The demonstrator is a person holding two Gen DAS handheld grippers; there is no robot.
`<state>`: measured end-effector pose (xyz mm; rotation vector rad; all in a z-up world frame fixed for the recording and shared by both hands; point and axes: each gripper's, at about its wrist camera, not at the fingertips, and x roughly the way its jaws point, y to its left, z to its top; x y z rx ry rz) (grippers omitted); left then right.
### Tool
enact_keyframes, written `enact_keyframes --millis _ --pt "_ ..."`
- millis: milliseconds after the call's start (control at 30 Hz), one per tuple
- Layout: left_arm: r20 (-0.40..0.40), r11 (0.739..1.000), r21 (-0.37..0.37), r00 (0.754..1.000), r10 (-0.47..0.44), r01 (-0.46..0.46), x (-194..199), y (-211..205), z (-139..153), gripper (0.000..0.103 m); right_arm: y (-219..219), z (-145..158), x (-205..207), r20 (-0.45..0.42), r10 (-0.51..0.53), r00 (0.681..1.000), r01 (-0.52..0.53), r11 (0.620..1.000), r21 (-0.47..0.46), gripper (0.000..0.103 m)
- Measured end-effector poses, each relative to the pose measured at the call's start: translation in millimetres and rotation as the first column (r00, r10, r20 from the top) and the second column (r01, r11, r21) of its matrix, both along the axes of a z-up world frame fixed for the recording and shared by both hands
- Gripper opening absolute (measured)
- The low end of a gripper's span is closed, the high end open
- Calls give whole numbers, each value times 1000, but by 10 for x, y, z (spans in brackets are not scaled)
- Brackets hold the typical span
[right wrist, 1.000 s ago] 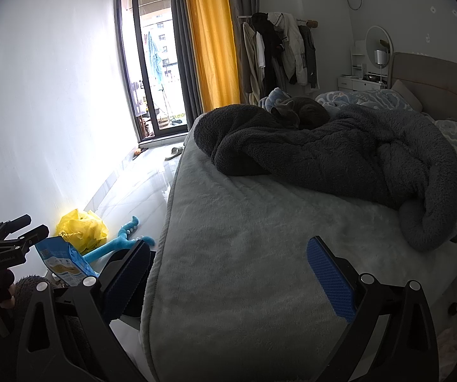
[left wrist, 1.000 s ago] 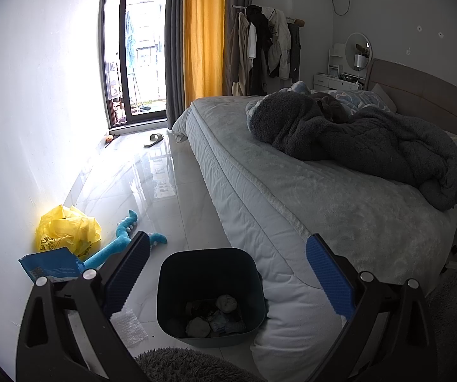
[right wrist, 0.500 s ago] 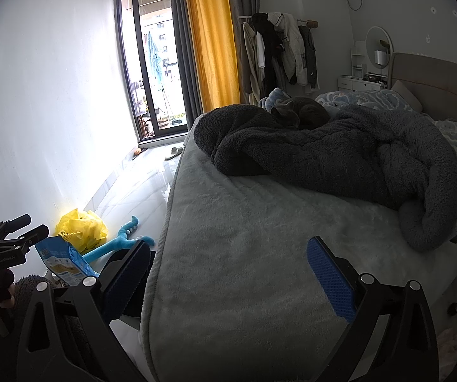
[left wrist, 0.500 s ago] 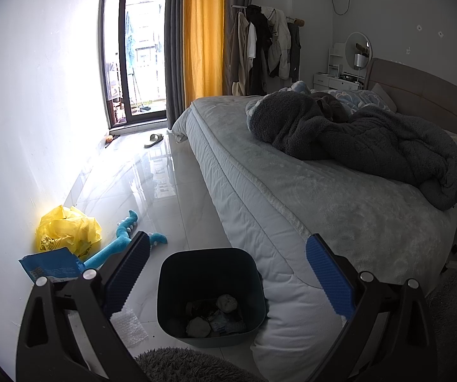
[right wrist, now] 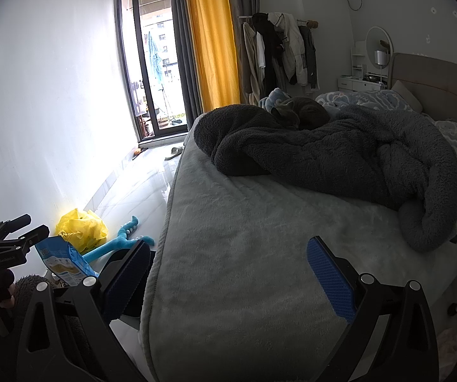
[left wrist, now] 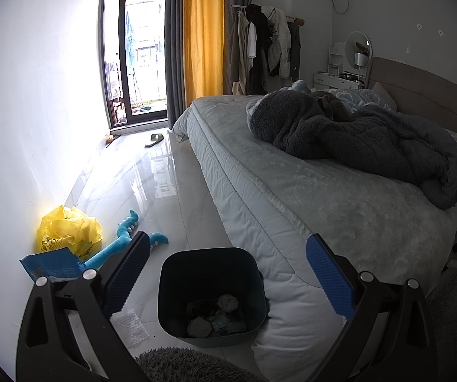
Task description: Collect trash
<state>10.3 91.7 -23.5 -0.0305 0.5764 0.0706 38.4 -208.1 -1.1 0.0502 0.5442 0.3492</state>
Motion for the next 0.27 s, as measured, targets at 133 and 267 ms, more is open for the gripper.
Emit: enact_keyframes --millis 133,267 --pt "-2 1000 -2 1000 -3 3 6 48 -3 100 -1 2 1 0 0 1000 0 1000 0 100" --pt "-2 1000 0 1000 -3 3 6 49 -4 100 -1 3 1 0 1 1000 -1 1000 0 100"
